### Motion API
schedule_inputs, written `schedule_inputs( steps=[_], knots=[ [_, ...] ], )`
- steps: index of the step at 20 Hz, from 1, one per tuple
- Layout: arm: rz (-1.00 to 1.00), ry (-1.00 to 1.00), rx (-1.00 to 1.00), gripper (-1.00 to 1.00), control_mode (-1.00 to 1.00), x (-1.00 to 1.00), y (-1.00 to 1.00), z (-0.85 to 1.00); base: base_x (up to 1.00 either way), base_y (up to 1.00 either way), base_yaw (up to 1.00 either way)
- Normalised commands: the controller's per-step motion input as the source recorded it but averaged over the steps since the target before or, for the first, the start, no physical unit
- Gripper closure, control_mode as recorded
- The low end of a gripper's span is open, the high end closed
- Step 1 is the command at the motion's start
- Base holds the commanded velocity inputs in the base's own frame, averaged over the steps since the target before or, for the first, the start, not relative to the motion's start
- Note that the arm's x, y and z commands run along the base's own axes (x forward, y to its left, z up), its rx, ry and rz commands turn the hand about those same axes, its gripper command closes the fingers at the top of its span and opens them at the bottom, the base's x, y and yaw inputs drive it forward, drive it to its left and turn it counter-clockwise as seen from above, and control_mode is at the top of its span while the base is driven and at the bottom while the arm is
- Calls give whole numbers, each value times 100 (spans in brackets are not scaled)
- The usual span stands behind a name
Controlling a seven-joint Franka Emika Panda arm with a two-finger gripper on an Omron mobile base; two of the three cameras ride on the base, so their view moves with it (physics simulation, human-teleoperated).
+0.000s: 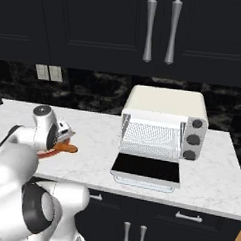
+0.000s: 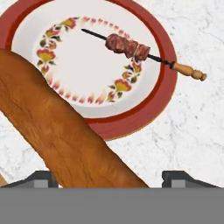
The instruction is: Pick up the kebab skewer and baguette bread, and place them inside the toaster oven. Close the toaster oven door and start by setting the timer.
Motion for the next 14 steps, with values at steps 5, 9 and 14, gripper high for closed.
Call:
schedule_inputs(
  steps=[5, 9, 14],
  knots=[
    [-3, 25, 8, 100, -100, -10, -63, 47, 0, 0, 0],
    [-2, 17, 0, 100, -100, -5, -62, 34, 0, 0, 0],
    [-6, 10, 0, 100, -100, -1, -57, 28, 0, 0, 0]
  ],
)
